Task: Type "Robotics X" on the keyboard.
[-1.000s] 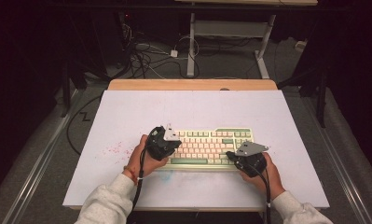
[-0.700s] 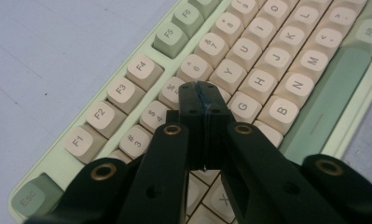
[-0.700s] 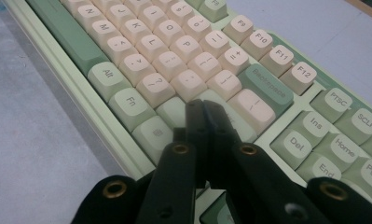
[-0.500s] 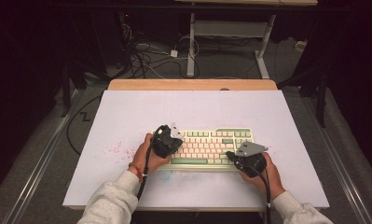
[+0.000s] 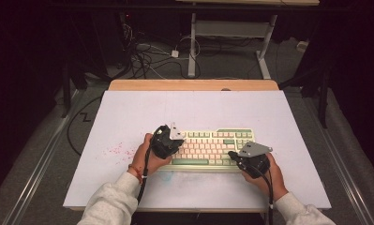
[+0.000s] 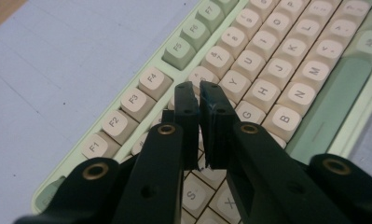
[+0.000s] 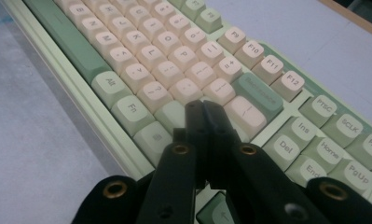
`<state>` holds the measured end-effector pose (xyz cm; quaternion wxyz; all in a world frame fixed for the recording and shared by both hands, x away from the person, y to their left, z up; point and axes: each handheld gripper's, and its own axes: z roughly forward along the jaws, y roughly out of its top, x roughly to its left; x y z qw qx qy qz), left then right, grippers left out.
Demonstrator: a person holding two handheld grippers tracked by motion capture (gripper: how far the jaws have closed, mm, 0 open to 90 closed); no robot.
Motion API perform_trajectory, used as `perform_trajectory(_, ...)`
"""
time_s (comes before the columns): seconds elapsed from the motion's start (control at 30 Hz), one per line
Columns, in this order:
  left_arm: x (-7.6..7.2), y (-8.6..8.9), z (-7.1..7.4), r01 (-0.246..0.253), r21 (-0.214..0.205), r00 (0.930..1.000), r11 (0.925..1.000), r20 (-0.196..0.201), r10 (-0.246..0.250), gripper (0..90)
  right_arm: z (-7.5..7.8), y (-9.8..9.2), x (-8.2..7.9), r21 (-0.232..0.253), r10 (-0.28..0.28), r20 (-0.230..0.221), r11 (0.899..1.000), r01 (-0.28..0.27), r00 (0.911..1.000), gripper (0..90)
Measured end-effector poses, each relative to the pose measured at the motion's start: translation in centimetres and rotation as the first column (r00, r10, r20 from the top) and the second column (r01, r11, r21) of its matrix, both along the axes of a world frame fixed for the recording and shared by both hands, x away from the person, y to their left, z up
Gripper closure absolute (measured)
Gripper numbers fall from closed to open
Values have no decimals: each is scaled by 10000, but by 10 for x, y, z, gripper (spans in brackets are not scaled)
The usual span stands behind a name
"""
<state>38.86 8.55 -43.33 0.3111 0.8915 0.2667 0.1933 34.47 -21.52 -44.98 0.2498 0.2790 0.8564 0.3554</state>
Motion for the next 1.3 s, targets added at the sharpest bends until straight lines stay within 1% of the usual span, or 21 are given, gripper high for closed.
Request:
perform_trajectory(0.1, -6, 3, 5, 100, -155, 9990, 9998, 443, -93, 796, 4, -3, -2, 152, -20, 93, 9999, 18, 10000, 900)
perform_trajectory(0.23, -9, 7, 8, 158, -255, 9975, 9995, 697, -140, 699, 9, -6, -4, 287, -49, 170, 9996, 44, 9998, 900)
perform_trajectory(0.27, -12, 9, 9, 177, -297, 9960, 9994, 877, -151, 653, 10, -7, -5, 321, -34, 192, 9995, 28, 9998, 900)
perform_trajectory(0.3, -12, 9, 9, 177, -297, 9960, 9994, 877, -151, 617, 11, -8, -5, 340, -45, 219, 9994, 37, 9997, 900)
perform_trajectory(0.33, -13, 11, 10, 210, -288, 9949, 9994, 990, -181, 584, 11, -9, -6, 371, -56, 232, 9993, 47, 9997, 900)
perform_trajectory(0.37, -14, 12, 10, 224, -377, 9939, 9990, 1092, -182, 584, 11, -9, -6, 371, -56, 232, 9993, 47, 9997, 900)
perform_trajectory(0.4, -16, 13, 11, 155, -446, 9931, 9989, 1171, -102, 552, 12, -10, -6, 385, -76, 251, 9992, 67, 9997, 900)
perform_trajectory(0.43, -17, 14, 11, 66, -419, 9912, 9991, 1327, -9, 459, 14, -12, -6, 409, -99, 278, 9991, 88, 9996, 900)
perform_trajectory(0.47, -19, 15, 11, 24, -460, 9897, 9989, 1433, 42, 416, 14, -12, -6, 420, -107, 306, 9991, 94, 9995, 900)
perform_trajectory(0.5, -21, 17, 12, 19, -495, 9884, 9988, 1520, 57, 416, 14, -12, -6, 420, -107, 306, 9991, 94, 9995, 900)
perform_trajectory(0.63, -29, 22, 11, 59, -421, 9817, 9991, 1904, 23, 244, 17, -15, -8, 455, -150, 329, 9989, 135, 9993, 900)
perform_trajectory(0.67, -31, 24, 11, 122, -465, 9811, 9988, 1935, -29, 244, 17, -15, -8, 455, -150, 329, 9989, 135, 9993, 900)
perform_trajectory(0.7, -33, 27, 11, 177, -466, 9804, 9988, 1968, -82, 216, 18, -15, -8, 485, -133, 356, 9988, 116, 9993, 900)
perform_trajectory(0.77, -37, 32, 11, 182, -504, 9765, 9986, 2152, -69, 209, 19, -15, -8, 493, -127, 362, 9987, 109, 9993, 900)
perform_trajectory(0.87, -43, 41, 11, 203, -578, 9763, 9981, 2163, -74, 184, 21, -15, -9, 530, -85, 431, 9986, 63, 9990, 900)
perform_trajectory(0.97, -50, 50, 8, 91, -502, 9741, 9987, 2260, 25, 183, 22, -15, -10, 537, -111, 426, 9985, 89, 9990, 900)
perform_trajectory(1.03, -55, 57, 5, 19, -440, 9711, 9990, 2387, 86, 181, 23, -15, -10, 558, -84, 452, 9984, 59, 9989, 900)
perform_trajectory(1.1, -58, 63, 4, -19, -441, 9707, 9990, 2400, 124, 180, 23, -15, -11, 556, -67, 466, 9984, 41, 9989, 900)
perform_trajectory(1.13, -61, 66, 3, -69, -380, 9683, 9993, 2492, 162, 176, 24, -15, -11, 549, -76, 460, 9985, 51, 9989, 900)
perform_trajectory(1.23, -65, 74, 0, -225, -408, 9683, 9989, 2477, 319, 173, 25, -14, -10, 549, -19, 491, 9985, -8, 9988, 900)
perform_trajectory(1.3, -68, 78, -3, -336, -324, 9660, 9989, 2552, 408, 172, 25, -13, -10, 558, -44, 472, 9984, 17, 9989, 900)
